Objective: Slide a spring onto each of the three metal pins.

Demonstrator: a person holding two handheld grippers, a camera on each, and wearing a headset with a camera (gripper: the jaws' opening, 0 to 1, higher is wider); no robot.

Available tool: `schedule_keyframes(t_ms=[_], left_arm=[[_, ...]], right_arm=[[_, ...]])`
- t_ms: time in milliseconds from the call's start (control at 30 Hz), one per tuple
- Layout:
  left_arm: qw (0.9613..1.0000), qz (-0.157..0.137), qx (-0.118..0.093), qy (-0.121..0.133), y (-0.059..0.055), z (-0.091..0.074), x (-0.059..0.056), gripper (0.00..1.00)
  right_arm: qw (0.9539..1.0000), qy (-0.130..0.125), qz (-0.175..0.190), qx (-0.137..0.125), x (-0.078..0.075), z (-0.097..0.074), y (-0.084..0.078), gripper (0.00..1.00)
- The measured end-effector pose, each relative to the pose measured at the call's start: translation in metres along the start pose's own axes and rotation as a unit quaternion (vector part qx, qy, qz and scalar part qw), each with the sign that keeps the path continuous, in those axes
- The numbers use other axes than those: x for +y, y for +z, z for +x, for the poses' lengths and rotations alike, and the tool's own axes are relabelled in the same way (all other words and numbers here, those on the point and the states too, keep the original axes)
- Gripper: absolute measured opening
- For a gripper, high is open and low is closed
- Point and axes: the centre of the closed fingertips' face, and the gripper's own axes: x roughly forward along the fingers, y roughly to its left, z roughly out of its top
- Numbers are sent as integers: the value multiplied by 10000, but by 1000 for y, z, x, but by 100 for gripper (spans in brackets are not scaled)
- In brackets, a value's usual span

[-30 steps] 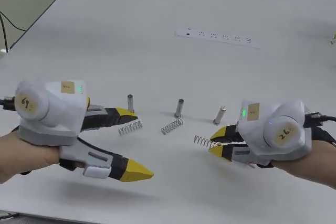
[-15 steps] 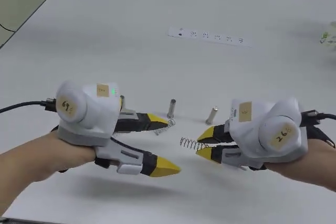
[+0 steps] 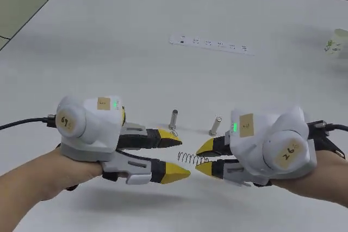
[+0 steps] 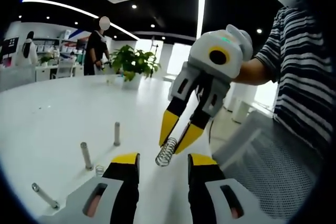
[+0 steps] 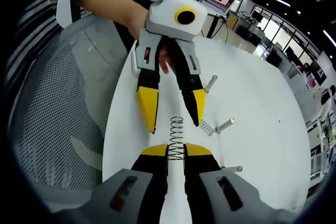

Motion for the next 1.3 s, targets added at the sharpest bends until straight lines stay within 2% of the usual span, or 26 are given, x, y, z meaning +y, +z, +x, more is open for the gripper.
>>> schedule_keyframes(t_ms=[200,400,600,833,1300], left_arm=[[10000,11,-7,-73,-1,2,-2,21],[9997,-60,-206,-113,5,5,-5,13],[9996,-96,-248,-136,4,3,-5,5],[9993,-168,-284,-165,3,1,-9,4],[9991,-202,-167,-341,-1,3,-13,2]], right_arm=[[9999,-6,-109,-99,0,-5,5,8],[9999,0,-124,-108,0,-7,5,8],[9997,48,-163,-170,4,-7,7,8],[9996,70,-95,-254,6,-5,9,8],[9993,111,24,-344,9,-2,6,8]])
